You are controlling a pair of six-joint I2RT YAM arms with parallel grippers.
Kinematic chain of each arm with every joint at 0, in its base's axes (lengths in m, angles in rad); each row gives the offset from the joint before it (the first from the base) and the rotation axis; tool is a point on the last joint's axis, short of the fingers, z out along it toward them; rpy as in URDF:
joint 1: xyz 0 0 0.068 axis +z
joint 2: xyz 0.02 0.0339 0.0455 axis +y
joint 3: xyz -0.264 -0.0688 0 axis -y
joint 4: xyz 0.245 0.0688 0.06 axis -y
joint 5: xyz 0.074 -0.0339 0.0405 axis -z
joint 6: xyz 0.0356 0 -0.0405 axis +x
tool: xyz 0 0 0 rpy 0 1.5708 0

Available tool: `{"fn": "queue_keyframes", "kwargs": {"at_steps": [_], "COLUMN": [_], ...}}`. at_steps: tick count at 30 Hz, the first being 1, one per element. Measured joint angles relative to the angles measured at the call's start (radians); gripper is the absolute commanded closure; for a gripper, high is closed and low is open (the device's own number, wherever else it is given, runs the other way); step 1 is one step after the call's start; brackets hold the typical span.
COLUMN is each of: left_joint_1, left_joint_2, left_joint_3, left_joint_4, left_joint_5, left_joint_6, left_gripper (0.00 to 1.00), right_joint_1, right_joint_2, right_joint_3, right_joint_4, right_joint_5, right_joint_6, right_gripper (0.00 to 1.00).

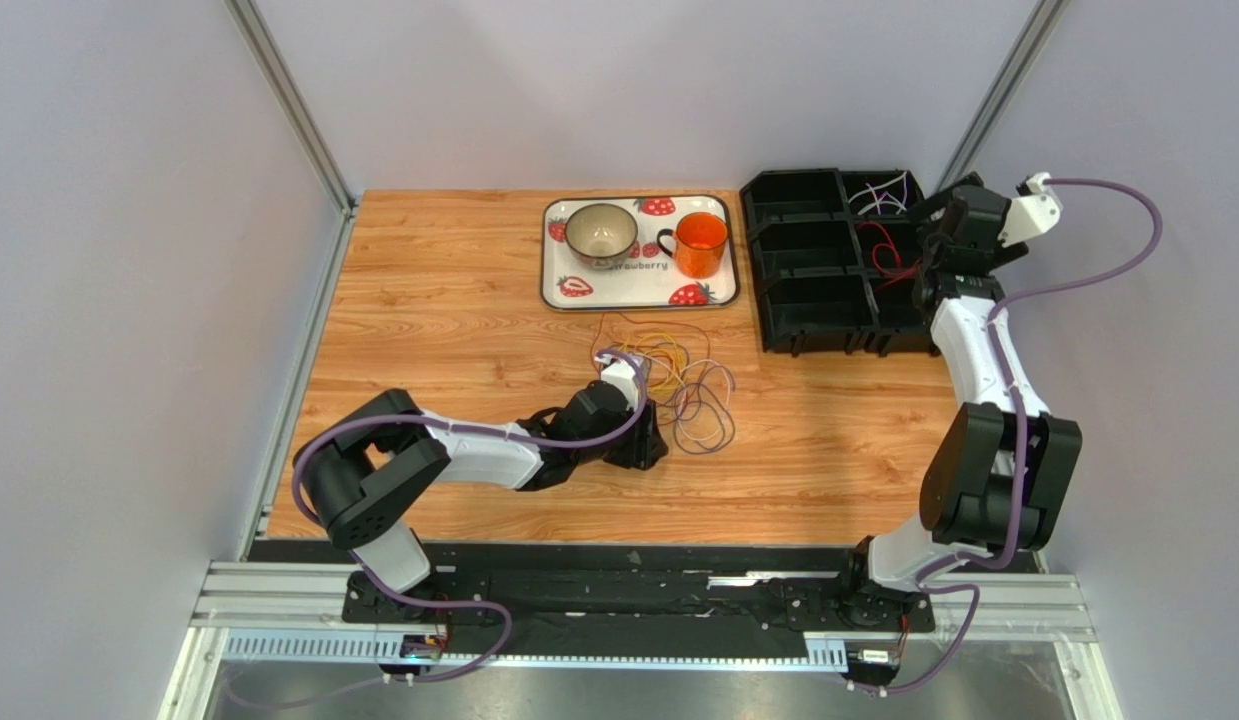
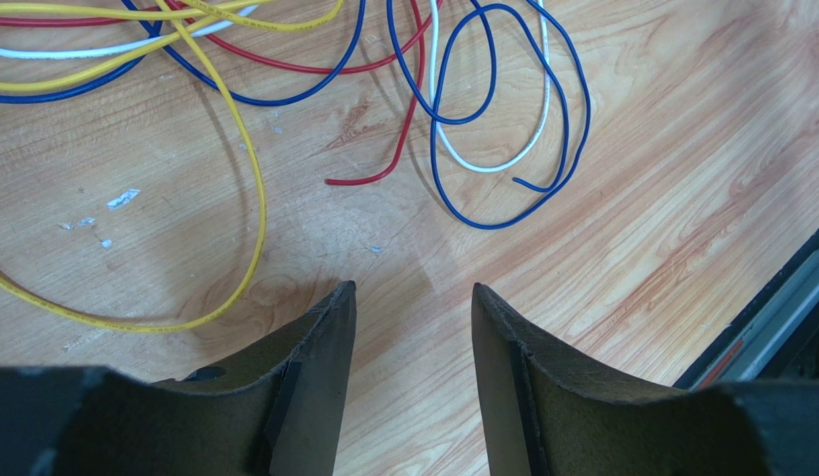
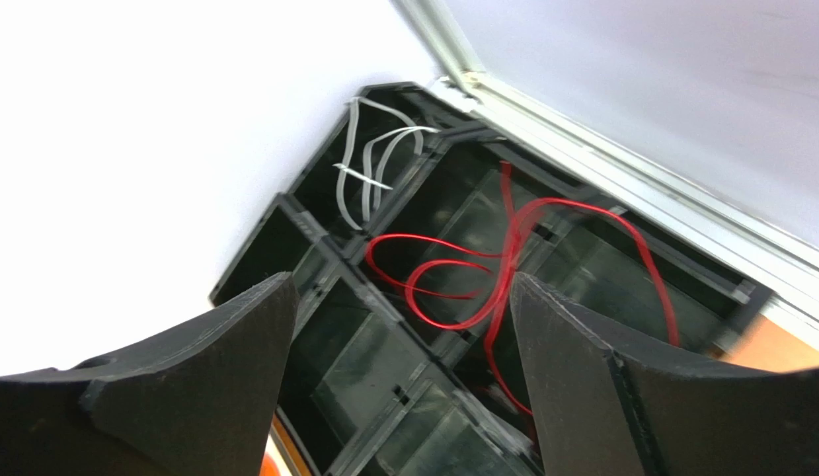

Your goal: Untangle the cables

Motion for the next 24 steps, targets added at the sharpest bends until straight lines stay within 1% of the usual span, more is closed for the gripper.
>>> {"fn": "queue_keyframes", "kwargs": {"at_steps": [3,6,7,12,24], "left_joint_1": [0.000,0.000,0.000,0.000,0.000], "left_joint_2": [0.000,0.000,0.000,0.000,0.000], "left_joint_3": [0.000,0.000,0.000,0.000,0.000], "left_joint_4": [0.002,0.002,0.002,0.002,-0.002], "left_joint_5": [0.000,0.001,0.001,0.001,0.001], "left_joint_6": [0.000,0.000,0.000,0.000,0.002], "left_gripper": [0.45,0.45,0.45,0.45,0.45], "right_joint_1": [-0.003,-0.019,-0.024,-0.057,-0.069], "right_joint_2": [-0.026,0.017,0.033,0.086,0.245], "right_joint_3": [-0.058,-0.080,-0.082,-0.099,0.021], "right_joint_4": [-0.005,-0.039,-0.042,-0.047,-0.066], "right_joint_5": [0.030,0.000,-0.018,-0.092,-0.151], "right_joint_6": [0.018,0.033,0.041,0.121,0.221], "right_gripper": [0.20,0.32,0.33,0.35,0.43]}}
